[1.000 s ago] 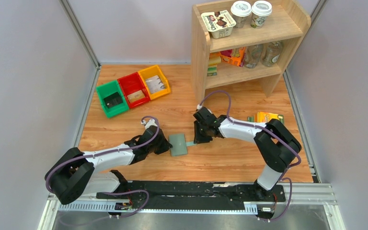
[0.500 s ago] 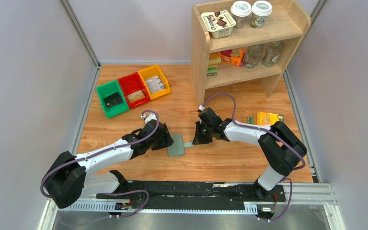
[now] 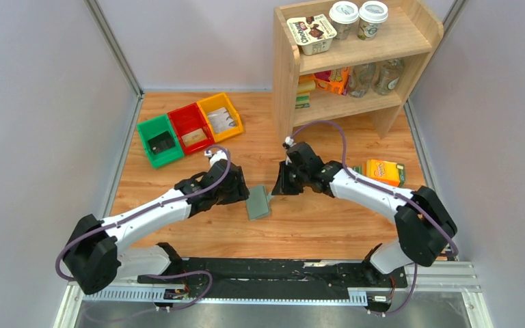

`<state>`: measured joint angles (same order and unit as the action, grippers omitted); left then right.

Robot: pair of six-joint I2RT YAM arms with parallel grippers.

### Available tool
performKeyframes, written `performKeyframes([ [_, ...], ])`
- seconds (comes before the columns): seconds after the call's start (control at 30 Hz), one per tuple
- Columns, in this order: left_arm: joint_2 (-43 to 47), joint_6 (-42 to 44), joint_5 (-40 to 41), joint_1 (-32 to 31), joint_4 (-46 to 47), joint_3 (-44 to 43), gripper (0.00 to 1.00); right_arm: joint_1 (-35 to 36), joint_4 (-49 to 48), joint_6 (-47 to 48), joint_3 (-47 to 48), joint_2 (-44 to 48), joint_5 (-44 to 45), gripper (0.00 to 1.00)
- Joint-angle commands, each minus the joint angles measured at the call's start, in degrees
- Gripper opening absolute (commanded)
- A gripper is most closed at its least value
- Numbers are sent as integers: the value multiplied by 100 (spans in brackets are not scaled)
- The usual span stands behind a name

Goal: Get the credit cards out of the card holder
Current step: Open the card holder at the center of the board.

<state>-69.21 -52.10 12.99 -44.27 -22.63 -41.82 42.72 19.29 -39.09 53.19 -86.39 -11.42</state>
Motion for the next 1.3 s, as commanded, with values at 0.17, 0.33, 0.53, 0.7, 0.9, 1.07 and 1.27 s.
performKeyframes([
  [0.17, 1488, -89, 230, 32, -426, 394, 71, 193, 716, 288, 1219, 439, -106, 0],
  [0.33, 2042, -292, 11, 173, -400, 824, 71, 281, 787, 314, 1483, 141, -36, 0],
  [0.53, 1956, -398, -411, 217, -67, 957, 70, 71, 963, 481, 1186, 166, 447, 0],
  [0.7, 1499, -293, -727, 217, 232, 781, 67, -518, 901, 551, 352, 394, 334, 0],
  [0.9, 1033, -213, -1097, 217, 619, 641, 62, -958, 717, 736, -572, 500, 193, 0],
  [1.07, 734, -126, -1246, 226, 778, 474, 60, -976, 550, 745, -871, 404, 166, 0],
  [1.27, 225, -46, -1264, 217, 944, 245, 54, -976, 541, 771, -880, 219, 465, 0],
])
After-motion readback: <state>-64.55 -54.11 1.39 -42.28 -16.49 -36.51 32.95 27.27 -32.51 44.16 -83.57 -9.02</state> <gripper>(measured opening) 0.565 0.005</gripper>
